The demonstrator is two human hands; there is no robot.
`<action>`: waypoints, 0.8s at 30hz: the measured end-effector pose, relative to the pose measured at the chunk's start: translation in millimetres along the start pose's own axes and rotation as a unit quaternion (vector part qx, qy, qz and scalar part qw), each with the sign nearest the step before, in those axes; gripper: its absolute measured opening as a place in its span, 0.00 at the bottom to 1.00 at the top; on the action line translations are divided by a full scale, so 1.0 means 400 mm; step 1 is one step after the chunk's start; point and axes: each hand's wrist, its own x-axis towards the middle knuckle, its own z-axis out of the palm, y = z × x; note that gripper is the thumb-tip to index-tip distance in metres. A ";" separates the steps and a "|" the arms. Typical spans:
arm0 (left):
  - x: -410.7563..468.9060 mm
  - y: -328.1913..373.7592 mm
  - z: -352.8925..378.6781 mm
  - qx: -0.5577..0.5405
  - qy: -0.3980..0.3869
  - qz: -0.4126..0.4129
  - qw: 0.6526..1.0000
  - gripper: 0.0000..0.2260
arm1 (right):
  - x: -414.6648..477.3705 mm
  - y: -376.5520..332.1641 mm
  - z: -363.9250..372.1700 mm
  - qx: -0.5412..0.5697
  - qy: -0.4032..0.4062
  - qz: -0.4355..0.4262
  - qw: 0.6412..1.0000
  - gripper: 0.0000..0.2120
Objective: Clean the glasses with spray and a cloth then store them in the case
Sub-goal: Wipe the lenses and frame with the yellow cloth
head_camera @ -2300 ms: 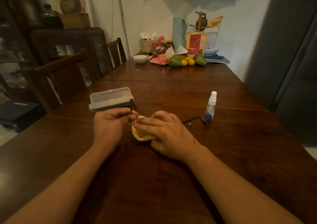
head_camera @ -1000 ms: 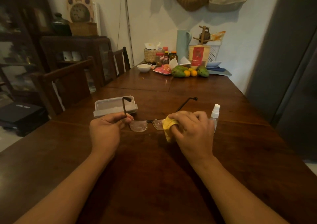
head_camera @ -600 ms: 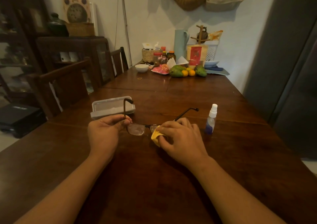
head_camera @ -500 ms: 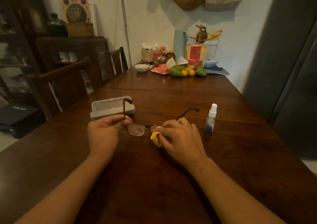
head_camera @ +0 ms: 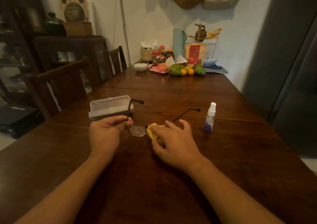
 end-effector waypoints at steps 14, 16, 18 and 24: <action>-0.008 -0.014 -0.011 0.041 -0.084 0.066 0.993 0.14 | -0.001 0.031 -0.001 0.017 -0.102 0.041 0.994 0.34; -0.012 -0.011 -0.017 0.077 -0.103 0.111 0.986 0.14 | -0.002 0.038 -0.009 0.009 -0.089 0.036 0.995 0.33; -0.015 -0.009 -0.021 0.125 -0.125 0.172 0.969 0.13 | -0.001 0.041 -0.015 -0.028 -0.077 0.044 0.996 0.32; -0.009 -0.018 -0.025 0.210 -0.197 0.331 0.899 0.14 | 0.005 0.028 -0.012 -0.107 -0.075 0.093 0.987 0.33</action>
